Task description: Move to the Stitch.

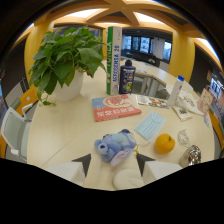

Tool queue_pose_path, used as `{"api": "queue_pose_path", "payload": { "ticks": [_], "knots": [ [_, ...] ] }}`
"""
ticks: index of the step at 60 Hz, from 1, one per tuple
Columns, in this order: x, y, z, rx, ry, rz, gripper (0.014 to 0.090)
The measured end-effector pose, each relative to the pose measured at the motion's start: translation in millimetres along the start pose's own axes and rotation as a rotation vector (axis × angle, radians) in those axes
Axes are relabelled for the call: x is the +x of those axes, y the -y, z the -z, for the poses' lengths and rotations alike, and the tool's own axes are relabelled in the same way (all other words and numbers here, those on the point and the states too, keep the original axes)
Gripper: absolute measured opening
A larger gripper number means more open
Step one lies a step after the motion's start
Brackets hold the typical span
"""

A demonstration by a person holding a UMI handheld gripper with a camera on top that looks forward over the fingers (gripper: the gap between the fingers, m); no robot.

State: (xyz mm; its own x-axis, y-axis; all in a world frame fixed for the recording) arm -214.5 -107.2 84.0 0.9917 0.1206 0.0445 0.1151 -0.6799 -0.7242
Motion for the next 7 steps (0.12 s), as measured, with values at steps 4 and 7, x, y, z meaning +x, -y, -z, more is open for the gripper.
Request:
{"api": "queue_pose_path", "payload": {
  "ticks": [4,7],
  "knots": [
    [1.3,-1.6,-0.7,-0.002,-0.003,0.000,0.0862],
    [1.8,-1.5,-0.4,0.000,-0.003,-0.001,0.0863]
  ]
}}
